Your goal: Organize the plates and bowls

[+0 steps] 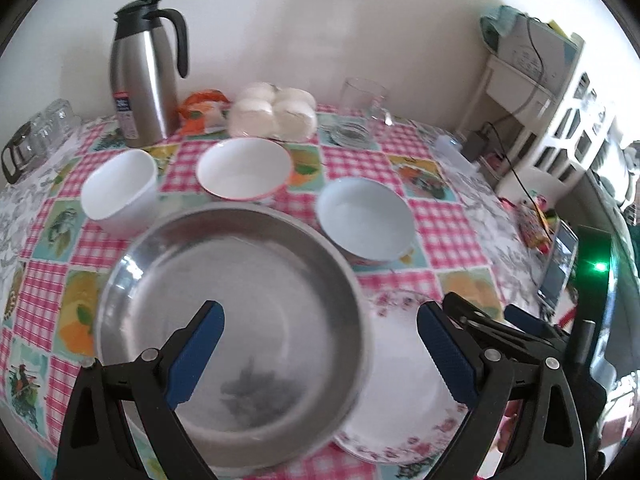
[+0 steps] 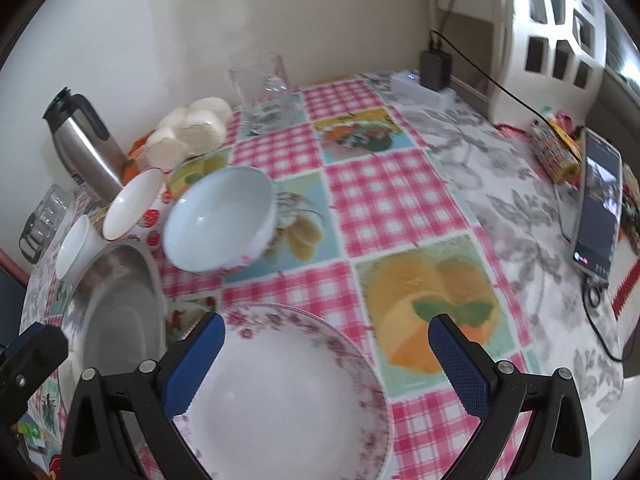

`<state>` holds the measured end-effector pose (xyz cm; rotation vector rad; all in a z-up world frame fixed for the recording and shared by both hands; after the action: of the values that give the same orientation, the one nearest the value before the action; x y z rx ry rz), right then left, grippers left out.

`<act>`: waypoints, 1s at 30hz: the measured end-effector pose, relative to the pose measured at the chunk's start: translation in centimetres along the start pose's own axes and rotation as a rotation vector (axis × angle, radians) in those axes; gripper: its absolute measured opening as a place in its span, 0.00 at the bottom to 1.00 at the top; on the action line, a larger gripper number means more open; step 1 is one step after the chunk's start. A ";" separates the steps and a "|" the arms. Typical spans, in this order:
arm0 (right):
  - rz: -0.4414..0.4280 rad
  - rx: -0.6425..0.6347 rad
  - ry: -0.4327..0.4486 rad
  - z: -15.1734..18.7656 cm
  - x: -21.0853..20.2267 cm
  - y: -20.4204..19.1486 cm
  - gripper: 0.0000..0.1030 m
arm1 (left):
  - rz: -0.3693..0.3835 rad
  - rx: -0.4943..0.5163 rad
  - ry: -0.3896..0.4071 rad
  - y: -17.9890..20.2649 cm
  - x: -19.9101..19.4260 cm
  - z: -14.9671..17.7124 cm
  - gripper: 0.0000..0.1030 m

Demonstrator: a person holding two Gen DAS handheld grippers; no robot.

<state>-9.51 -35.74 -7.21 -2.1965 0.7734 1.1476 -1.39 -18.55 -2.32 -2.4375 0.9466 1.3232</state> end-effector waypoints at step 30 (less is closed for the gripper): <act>0.125 0.101 -0.150 2.8 2.1 5.5 0.31 | 0.050 0.032 -0.137 3.2 1.1 2.6 0.94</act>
<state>-13.83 -38.12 -11.49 -1.9781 0.8936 1.2881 -4.72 -20.28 -4.31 -2.2801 0.9906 1.4592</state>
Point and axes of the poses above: each gripper's, at about its wrist camera, not at the fingertips, and x roughly the way its jaws point, y to its right, z to its underside, the point moved 7 cm from there along x, roughly the way its jaws point, and after that the axes turned 9 degrees about x, right-handed, at the moved point
